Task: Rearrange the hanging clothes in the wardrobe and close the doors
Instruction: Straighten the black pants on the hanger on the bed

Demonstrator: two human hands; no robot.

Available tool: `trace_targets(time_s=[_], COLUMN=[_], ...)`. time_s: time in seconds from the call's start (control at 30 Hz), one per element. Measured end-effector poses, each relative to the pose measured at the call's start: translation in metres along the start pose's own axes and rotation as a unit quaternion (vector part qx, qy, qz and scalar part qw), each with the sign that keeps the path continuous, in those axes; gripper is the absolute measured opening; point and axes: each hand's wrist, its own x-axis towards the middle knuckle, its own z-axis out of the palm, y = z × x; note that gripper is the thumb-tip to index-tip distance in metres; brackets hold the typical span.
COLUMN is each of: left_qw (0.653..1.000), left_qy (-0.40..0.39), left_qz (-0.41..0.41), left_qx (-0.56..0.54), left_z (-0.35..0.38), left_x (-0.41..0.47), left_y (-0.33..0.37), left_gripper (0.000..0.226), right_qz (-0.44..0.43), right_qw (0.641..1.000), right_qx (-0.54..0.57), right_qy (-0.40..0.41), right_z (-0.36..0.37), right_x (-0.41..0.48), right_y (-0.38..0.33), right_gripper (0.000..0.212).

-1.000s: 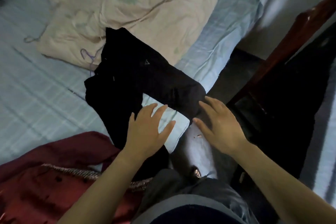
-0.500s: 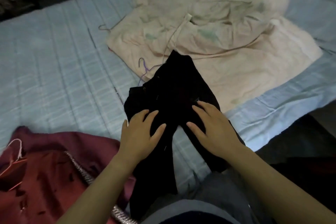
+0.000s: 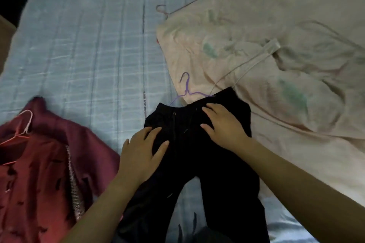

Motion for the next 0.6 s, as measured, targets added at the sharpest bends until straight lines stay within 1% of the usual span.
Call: trace_targets(time_s=[0.07, 0.13, 0.23, 0.33, 0.47, 0.6], left_qw=[1.0, 1.0, 0.999, 0.999, 0.998, 0.999], left_qy=[0.0, -0.005, -0.014, -0.034, -0.054, -0.04], left_qz=[-0.015, -0.023, -0.031, -0.036, -0.028, -0.018], left_qx=[-0.013, -0.021, -0.02, -0.008, 0.003, 0.007], left_z=[0.008, 0.014, 0.02, 0.026, 0.033, 0.028], left_x=[0.018, 0.035, 0.055, 0.069, 0.081, 0.086], left_y=[0.0, 0.0, -0.002, -0.008, -0.016, -0.022], left_gripper=[0.07, 0.071, 0.071, 0.072, 0.072, 0.071], right_qz=[-0.019, -0.016, 0.018, 0.049, 0.044, 0.021], right_qw=[0.999, 0.997, 0.992, 0.988, 0.99, 0.99], right_qx=[-0.031, -0.076, -0.123, -0.145, -0.12, -0.07], right_qy=[0.003, -0.011, -0.034, -0.014, 0.052, 0.12], right_z=[0.01, 0.022, 0.042, 0.056, 0.06, 0.053], right_x=[0.037, 0.066, 0.087, 0.094, 0.097, 0.083], right_y=[0.012, 0.023, 0.036, 0.046, 0.048, 0.035], right_gripper=[0.051, 0.054, 0.064, 0.068, 0.049, 0.028])
